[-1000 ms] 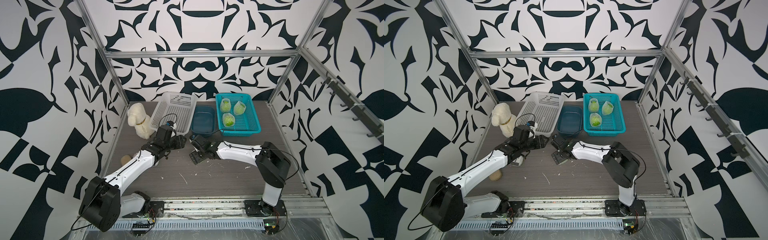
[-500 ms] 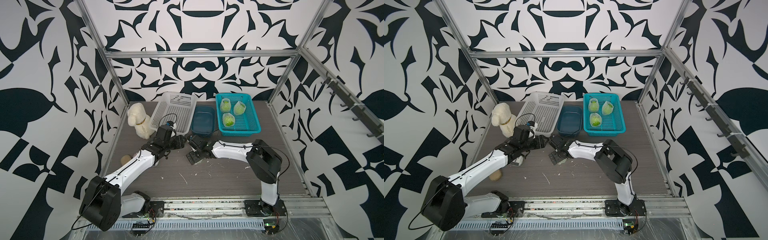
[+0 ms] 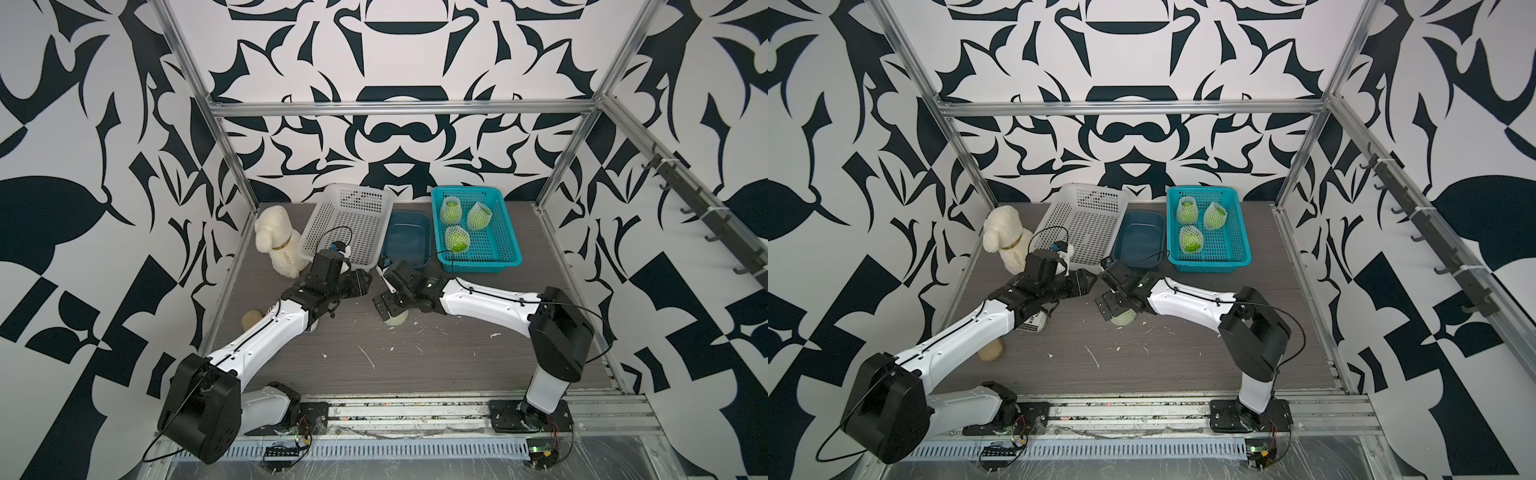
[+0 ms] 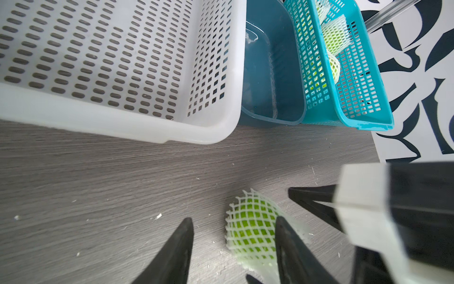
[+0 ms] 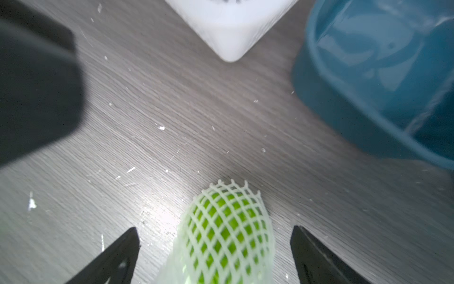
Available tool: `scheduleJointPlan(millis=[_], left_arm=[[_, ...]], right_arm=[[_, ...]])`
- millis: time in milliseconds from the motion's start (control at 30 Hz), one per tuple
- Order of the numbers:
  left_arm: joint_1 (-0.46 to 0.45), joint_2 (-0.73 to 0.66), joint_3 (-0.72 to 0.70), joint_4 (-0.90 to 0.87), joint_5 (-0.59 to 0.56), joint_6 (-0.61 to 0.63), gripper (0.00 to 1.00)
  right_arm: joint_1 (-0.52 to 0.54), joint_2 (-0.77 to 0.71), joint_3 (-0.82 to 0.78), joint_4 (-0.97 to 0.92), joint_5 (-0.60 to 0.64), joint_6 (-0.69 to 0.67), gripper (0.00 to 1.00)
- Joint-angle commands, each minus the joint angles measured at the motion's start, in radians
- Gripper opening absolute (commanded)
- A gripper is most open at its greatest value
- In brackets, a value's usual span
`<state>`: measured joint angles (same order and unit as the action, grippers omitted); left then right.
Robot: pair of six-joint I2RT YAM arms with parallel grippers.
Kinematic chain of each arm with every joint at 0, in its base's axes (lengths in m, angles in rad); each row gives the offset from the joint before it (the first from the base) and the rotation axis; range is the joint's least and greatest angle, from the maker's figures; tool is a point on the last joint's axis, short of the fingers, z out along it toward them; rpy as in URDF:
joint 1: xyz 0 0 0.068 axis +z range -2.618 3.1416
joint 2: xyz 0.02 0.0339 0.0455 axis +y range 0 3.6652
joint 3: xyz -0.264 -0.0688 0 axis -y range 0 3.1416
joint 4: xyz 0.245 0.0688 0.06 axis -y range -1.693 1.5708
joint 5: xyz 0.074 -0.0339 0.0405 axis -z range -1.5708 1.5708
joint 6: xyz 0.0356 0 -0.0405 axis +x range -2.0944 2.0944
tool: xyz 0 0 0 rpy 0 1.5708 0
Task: Sleeve custard apples in foam nets
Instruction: Put on the foam net on the custard apple.
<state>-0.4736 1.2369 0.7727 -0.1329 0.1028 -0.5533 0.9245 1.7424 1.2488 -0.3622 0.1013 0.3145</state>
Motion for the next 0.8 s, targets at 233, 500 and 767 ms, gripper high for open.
scheduleJointPlan(millis=[233, 500, 767], left_arm=[[0.008, -0.007, -0.012, 0.033, 0.029, -0.002, 0.56], [0.008, 0.004, -0.006, 0.038, 0.038, -0.01, 0.56], [0.008, 0.004, -0.005, 0.034, 0.035, -0.01, 0.56]], right_arm=[[-0.002, -0.154, -0.17, 0.04, -0.016, 0.052, 1.0], [0.003, -0.166, -0.28, 0.183, -0.05, 0.064, 0.96], [0.01, -0.102, -0.277, 0.261, -0.02, 0.026, 0.96]])
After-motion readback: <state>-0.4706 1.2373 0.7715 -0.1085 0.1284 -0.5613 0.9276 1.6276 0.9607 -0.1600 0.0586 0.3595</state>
